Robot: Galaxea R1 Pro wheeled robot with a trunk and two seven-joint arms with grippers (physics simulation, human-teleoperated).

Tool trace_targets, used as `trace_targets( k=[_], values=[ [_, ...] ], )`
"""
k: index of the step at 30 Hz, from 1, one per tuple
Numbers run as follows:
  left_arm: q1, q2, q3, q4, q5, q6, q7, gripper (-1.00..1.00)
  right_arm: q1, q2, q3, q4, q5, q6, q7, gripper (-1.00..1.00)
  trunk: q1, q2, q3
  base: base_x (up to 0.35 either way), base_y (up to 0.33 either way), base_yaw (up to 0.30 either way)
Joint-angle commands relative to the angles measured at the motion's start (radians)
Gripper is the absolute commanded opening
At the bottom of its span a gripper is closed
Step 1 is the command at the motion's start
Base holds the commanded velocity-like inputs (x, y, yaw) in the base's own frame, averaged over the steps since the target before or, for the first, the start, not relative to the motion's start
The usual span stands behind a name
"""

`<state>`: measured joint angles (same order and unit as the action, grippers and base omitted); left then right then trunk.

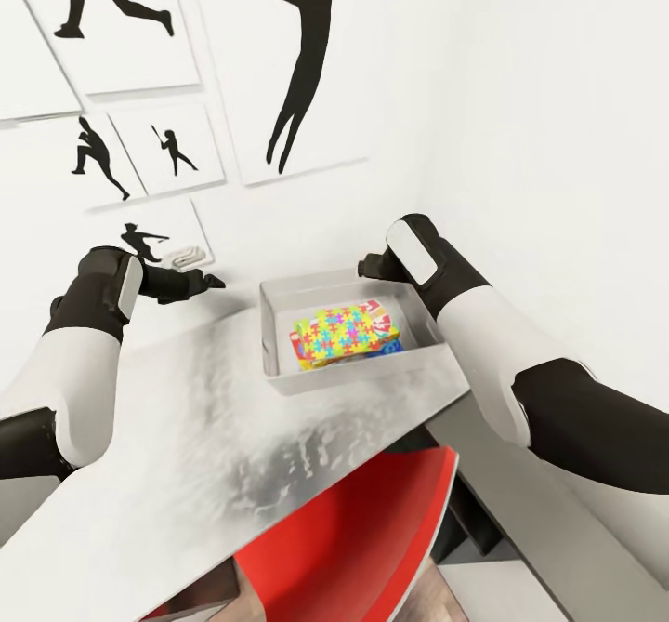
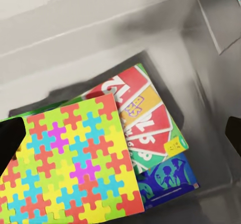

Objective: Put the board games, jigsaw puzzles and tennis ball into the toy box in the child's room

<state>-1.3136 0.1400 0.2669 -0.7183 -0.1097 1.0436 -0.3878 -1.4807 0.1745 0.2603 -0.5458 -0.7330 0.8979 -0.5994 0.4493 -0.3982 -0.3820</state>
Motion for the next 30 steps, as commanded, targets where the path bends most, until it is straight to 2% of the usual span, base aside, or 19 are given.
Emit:
trace_targets(
  k=[1,9,30],
  values=[
    [-0.001,0.000,0.003,-0.001,-0.010,0.004,-0.009,1.00,-0.001,0.000,0.003,0.000,-0.009,0.001,-0.010,1.00,0.001,-0.002,-0.002,0.072,0.000,0.000],
    [-0.001,0.000,0.003,0.000,-0.010,0.004,-0.009,1.00,-0.001,0.000,0.004,0.000,-0.009,0.001,-0.010,1.00,0.001,-0.002,-0.002,0.086,0.000,0.000],
    [-0.001,0.000,0.001,-0.001,-0.010,0.004,-0.009,1.00,-0.001,0.000,0.004,0.000,-0.009,0.001,-0.010,1.00,0.001,-0.002,-0.002,0.003,0.000,0.000]
  ],
)
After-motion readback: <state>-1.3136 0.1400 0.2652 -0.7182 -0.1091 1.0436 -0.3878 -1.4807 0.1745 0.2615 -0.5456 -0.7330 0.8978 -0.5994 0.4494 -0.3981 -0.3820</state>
